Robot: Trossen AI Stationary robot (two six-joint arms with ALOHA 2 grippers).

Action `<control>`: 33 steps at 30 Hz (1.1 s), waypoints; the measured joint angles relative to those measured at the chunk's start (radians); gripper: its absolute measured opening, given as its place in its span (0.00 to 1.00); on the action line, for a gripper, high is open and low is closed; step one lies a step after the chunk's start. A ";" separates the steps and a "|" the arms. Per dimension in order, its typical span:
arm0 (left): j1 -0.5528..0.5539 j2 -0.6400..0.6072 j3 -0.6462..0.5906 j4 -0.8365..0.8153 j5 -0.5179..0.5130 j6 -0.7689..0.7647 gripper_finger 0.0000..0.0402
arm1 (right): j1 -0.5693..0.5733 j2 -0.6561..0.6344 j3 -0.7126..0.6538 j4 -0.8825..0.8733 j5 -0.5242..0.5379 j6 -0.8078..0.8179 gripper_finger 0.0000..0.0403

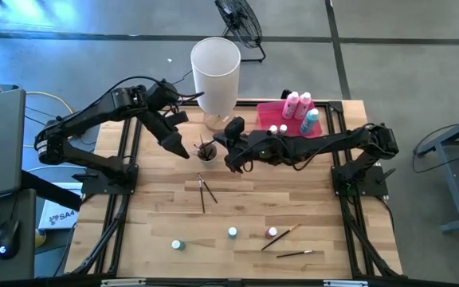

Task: Pick & Place Paint Supplies
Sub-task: Put the silver eyeshadow brush into the white cup

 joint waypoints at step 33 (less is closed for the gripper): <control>0.110 -0.475 -0.031 0.220 -0.622 0.350 0.28 | 0.003 -0.090 0.001 0.032 -0.334 0.962 0.02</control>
